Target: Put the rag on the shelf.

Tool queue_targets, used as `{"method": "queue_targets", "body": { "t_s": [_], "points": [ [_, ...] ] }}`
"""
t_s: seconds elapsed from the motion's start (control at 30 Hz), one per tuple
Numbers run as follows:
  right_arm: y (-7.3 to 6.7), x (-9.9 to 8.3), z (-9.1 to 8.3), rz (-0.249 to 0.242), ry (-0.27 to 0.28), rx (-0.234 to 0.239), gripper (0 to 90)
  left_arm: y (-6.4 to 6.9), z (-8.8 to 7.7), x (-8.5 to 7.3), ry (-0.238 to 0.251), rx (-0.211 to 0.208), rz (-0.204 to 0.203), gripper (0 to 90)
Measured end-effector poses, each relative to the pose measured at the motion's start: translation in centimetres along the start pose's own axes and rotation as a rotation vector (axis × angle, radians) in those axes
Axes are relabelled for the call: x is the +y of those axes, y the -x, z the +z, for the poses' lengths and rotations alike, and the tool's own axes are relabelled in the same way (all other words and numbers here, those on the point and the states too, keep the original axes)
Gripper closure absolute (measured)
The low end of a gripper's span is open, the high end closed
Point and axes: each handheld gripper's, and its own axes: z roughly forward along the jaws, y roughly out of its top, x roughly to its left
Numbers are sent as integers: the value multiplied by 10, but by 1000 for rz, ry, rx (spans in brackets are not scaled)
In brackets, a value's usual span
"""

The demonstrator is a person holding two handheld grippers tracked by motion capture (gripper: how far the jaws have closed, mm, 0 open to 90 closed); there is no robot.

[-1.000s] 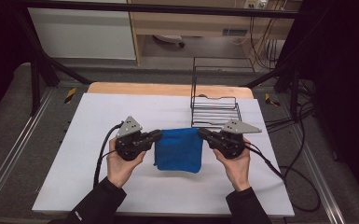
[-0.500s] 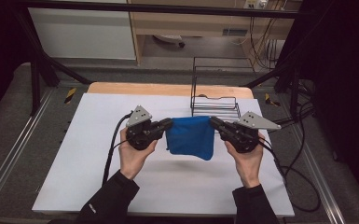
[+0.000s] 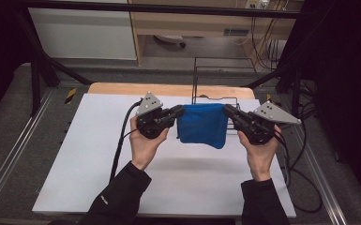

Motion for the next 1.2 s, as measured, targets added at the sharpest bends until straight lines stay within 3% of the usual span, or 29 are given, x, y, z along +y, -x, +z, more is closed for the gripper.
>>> {"method": "queue_targets", "body": {
  "t_s": [0.2,1.2],
  "points": [
    [6,13,-4,-2,52,-27,864,2,6,12,47,-2,-2,841],
    [38,64,-13,-11,188,-104,864,11,33,77,196,-13,43,842]
  ]
}}
